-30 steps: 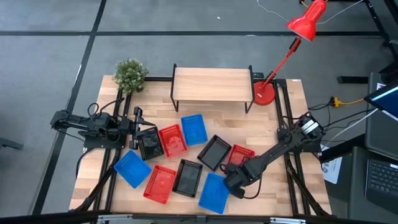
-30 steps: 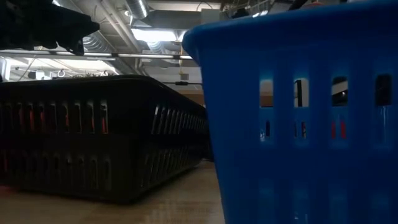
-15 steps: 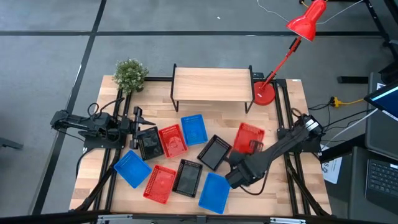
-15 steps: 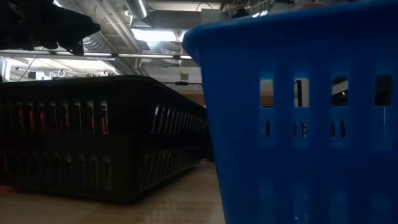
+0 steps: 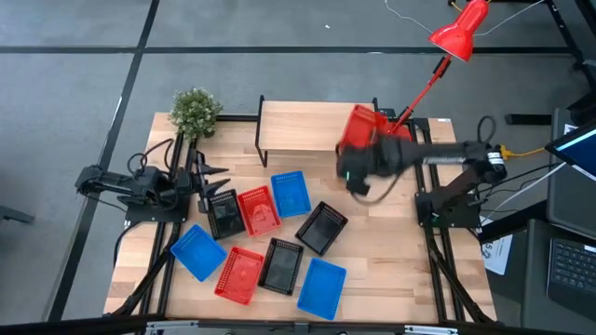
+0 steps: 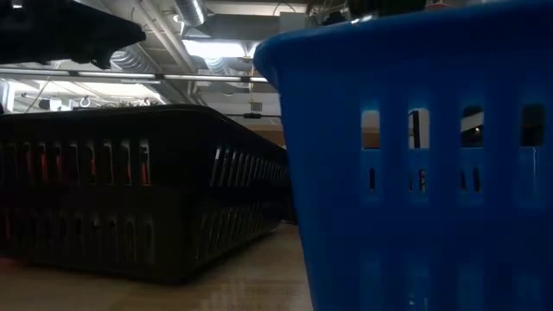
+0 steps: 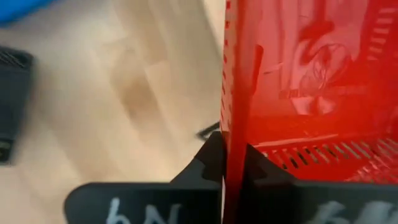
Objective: Stack baskets on shelf by color
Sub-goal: Put the right red basket on the shelf
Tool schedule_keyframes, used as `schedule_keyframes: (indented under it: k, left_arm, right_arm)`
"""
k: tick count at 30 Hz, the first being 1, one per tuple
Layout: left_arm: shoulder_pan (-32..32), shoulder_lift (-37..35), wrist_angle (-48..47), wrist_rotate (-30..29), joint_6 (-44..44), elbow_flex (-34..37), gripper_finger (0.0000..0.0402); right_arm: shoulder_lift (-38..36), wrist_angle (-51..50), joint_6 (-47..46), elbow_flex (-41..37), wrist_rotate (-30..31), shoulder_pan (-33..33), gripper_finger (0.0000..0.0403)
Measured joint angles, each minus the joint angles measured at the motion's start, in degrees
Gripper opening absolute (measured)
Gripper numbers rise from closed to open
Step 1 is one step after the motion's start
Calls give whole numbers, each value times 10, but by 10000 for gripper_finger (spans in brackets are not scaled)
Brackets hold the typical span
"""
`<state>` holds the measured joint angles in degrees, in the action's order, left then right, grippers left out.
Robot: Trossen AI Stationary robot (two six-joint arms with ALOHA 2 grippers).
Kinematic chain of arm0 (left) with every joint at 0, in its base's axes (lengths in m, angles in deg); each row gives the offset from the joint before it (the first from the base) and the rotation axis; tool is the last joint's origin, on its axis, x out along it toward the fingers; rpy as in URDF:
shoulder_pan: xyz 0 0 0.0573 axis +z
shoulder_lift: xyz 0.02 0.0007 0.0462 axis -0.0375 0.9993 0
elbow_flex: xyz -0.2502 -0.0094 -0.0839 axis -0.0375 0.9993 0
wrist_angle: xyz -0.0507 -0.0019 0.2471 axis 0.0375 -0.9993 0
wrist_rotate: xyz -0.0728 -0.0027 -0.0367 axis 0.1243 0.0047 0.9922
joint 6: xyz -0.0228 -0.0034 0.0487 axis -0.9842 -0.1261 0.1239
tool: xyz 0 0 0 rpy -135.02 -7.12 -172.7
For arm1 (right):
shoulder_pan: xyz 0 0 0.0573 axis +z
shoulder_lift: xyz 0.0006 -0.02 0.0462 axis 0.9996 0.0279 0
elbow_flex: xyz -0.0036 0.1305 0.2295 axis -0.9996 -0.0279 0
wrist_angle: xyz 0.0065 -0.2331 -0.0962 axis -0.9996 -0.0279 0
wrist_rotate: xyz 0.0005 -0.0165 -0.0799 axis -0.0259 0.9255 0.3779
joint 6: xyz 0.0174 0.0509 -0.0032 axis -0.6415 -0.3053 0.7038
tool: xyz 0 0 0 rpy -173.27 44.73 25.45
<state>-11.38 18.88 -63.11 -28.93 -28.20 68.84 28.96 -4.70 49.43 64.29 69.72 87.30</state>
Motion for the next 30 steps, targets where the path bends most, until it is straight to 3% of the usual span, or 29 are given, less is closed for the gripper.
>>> schedule_keyframes:
  k: [5, 11, 19, 30]
  left_arm:
    - [19, 0, 9, -11, -7, 0, 128]
    - [30, 0, 8, -11, -33, 0, 128]
    - [30, 0, 8, -35, -33, 0, 128]
    - [30, 0, 8, -52, -19, 0, 128]
  right_arm:
    - [-13, 65, 267, -19, -94, -140, 0]
    - [2, 82, 345, -44, -192, -252, 0]
    - [3, 84, 377, -62, -232, -260, 0]
    - [3, 86, 380, -62, -202, -260, 25]
